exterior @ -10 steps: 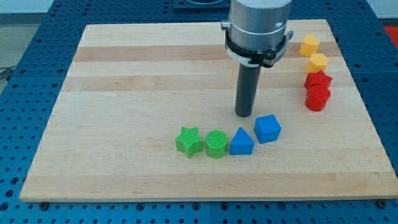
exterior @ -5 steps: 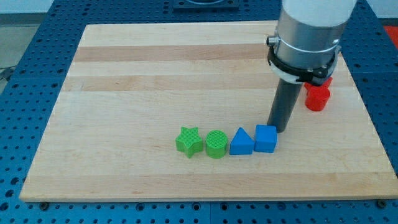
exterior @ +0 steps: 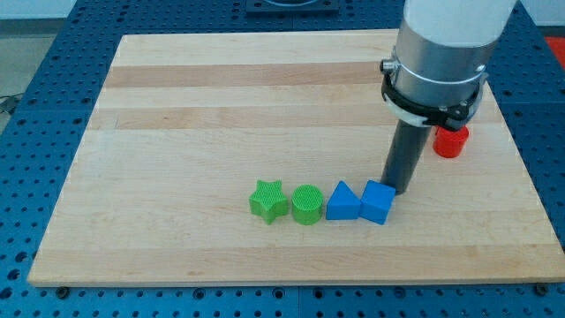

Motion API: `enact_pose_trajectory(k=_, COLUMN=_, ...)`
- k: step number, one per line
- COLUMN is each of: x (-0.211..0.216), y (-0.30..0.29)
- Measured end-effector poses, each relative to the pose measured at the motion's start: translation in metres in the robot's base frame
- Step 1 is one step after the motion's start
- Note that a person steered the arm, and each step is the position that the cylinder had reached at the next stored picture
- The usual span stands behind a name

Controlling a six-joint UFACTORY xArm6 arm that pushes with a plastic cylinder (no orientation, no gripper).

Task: Slide the blue cube closer to the blue triangle

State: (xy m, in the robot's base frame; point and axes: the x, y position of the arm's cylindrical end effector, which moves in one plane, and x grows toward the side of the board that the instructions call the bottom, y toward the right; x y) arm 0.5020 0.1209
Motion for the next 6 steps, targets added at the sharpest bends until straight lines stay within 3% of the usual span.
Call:
enact_pose_trajectory(k=1, x=-0.038, y=-0.012)
enact_pose_trajectory(k=2, x=-0.041, y=-0.019)
enact_pose_trajectory(k=4, x=0.015, y=-0.021)
enact_pose_trajectory(k=6, x=-0.014, y=-0.021)
